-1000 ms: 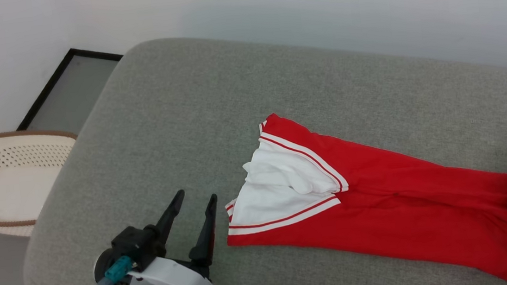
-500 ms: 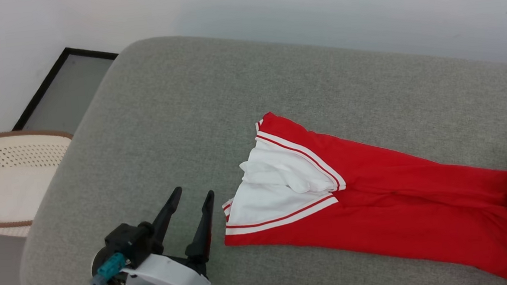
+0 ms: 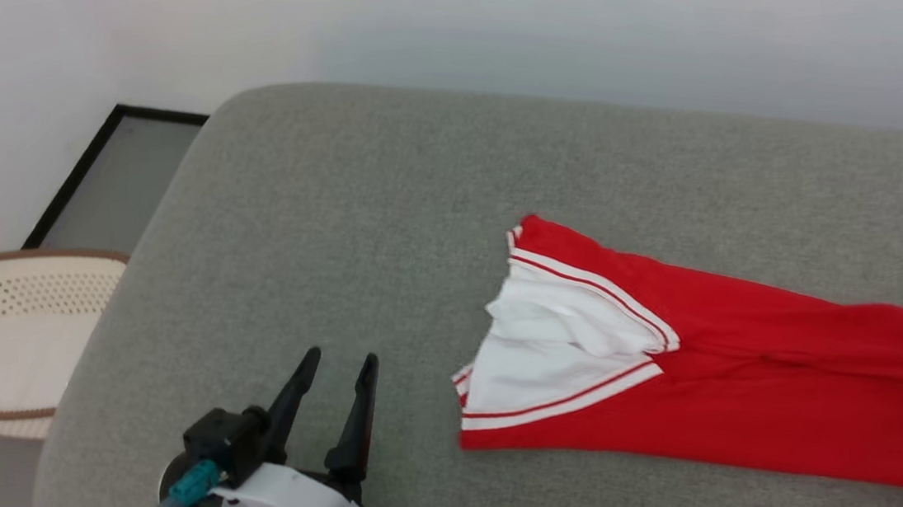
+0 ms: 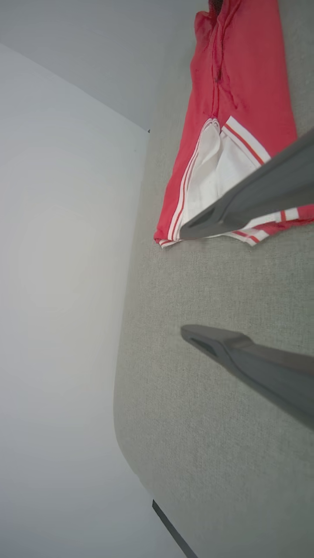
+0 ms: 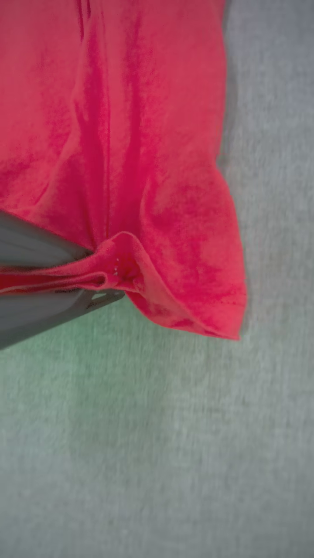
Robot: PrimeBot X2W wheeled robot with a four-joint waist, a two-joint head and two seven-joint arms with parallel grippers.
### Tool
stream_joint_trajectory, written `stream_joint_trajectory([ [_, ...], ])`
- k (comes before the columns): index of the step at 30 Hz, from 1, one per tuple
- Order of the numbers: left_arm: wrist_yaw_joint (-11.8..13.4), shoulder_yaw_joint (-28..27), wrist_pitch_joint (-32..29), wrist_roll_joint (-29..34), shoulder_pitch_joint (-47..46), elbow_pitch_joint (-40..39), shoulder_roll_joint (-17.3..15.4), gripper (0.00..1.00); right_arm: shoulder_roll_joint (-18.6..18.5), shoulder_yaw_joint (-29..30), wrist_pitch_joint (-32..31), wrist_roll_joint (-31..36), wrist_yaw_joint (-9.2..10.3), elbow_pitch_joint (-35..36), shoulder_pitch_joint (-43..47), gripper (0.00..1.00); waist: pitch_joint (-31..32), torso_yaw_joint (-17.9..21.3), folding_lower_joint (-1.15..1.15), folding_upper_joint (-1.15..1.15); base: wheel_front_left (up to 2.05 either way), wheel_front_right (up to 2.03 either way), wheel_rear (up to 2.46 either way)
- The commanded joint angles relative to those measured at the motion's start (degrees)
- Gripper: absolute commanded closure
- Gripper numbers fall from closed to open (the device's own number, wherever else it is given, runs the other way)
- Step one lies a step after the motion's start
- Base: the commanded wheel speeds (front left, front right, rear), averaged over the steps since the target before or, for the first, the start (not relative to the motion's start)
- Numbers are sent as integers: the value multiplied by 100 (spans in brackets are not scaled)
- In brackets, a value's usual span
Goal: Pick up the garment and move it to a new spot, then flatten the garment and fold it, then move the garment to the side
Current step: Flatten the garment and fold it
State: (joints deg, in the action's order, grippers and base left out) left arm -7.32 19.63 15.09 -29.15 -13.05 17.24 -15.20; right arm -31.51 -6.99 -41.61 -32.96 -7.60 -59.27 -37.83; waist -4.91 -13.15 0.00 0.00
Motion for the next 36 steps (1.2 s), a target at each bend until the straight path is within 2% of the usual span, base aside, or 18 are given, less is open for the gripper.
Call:
stream_joint_trajectory([
  [1,-24,-16,1,-14,93,12,-40,0,-90,4,3,35,21,-56,-27,100,134,93,0,0,0,0,0],
  [6,-24,-42,1,-53,234,36,-60,0,-74,-3,-85,-8,20,-14,-98,100,354,252,0,0,0,0,0],
  [13,-24,-128,1,-51,431,50,-48,0,324,12,-220,-120,17,462,-316,100,648,581,0,0,0,0,0],
  [22,-24,-142,1,-19,452,113,88,0,1373,-70,-563,39,17,1392,-608,100,771,731,0,0,0,0,0],
  [31,-24,-140,1,-78,369,190,178,0,2509,99,-845,736,17,1976,-622,100,809,598,0,0,0,0,0],
  [36,-24,-93,1,-107,330,240,245,0,2824,51,-898,1012,17,2214,-511,100,812,485,0,0,0,0,0],
])
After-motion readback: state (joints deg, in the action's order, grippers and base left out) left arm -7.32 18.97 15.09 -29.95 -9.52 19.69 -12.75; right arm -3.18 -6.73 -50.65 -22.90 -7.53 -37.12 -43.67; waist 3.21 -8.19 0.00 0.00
